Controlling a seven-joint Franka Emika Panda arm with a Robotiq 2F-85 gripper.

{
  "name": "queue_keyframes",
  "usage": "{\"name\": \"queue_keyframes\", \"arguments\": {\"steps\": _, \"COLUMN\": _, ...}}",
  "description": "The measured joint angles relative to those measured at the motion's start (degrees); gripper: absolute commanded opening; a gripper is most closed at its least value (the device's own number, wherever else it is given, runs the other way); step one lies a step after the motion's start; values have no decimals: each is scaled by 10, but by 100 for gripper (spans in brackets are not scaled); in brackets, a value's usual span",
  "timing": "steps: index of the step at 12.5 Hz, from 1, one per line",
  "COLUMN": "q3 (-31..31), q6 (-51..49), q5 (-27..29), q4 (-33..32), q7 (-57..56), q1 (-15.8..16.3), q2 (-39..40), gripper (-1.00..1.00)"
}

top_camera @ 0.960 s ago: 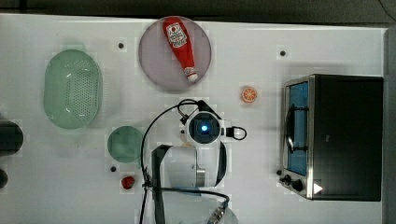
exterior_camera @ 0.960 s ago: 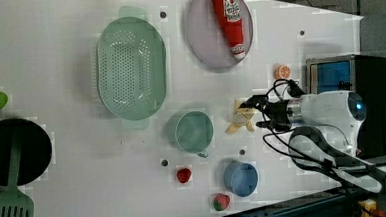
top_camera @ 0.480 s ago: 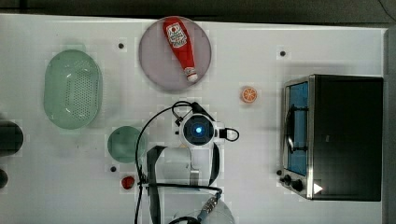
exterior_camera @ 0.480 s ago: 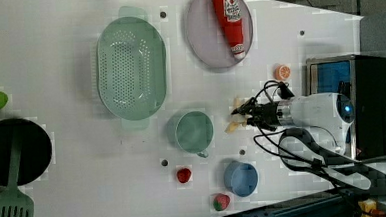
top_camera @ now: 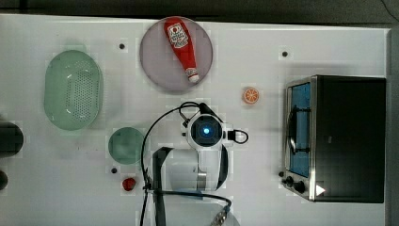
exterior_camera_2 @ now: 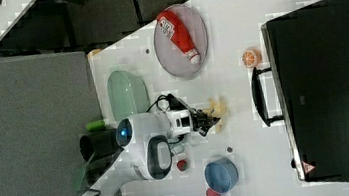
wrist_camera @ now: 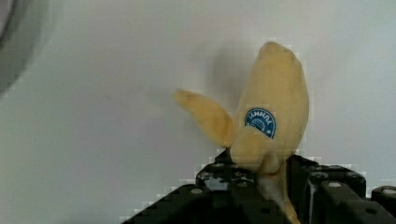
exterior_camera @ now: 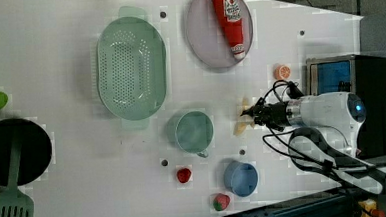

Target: Pick banana from table and place on oven.

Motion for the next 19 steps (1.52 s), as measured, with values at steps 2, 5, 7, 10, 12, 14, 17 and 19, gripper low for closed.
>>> {"name": "queue_keyframes", "arguments": {"steps": 2, "q3": 10, "q6": -57, "q5": 0, "q4": 9, "q7": -1, "q1": -5, "q2": -56, "gripper": -53}}
{"name": "queue_keyframes", "arguments": {"steps": 5, "q3": 10, "q6": -220, "q5": -1, "q4": 58, "q7": 1, "q1": 0, "q2": -197, "gripper": -53}}
{"name": "queue_keyframes", "arguments": {"steps": 7, "q3": 5, "q6": -324, "q5": -4, "q4": 134, "q7": 1, "q1": 10, "q2": -266, "gripper": -53}}
{"name": "queue_keyframes", "arguments": {"steps": 10, "q3": -13, "q6": -472, "q5": 13, "q4": 261, "q7": 2, "q1": 14, "q2": -319, "gripper": -53}}
{"name": "queue_keyframes", "arguments": {"steps": 12, "q3": -54, "q6": -508, "q5": 4, "q4": 302, "q7": -2, "q1": 16, "q2": -328, "gripper": -53}}
{"name": "queue_keyframes", "arguments": {"steps": 14, "q3": -110, "q6": -514, "q5": 1, "q4": 321, "q7": -24, "q1": 10, "q2": -314, "gripper": -53}}
{"name": "queue_keyframes", "arguments": {"steps": 17, "q3": -214, "q6": -486, "q5": -6, "q4": 330, "q7": -87, "q1": -5, "q2": -247, "gripper": -53}}
{"name": "queue_keyframes", "arguments": {"steps": 19, "q3": -267, "q6": -450, "q5": -23, "q4": 337, "q7": -156, "q1": -35, "q2": -176, "gripper": -53}}
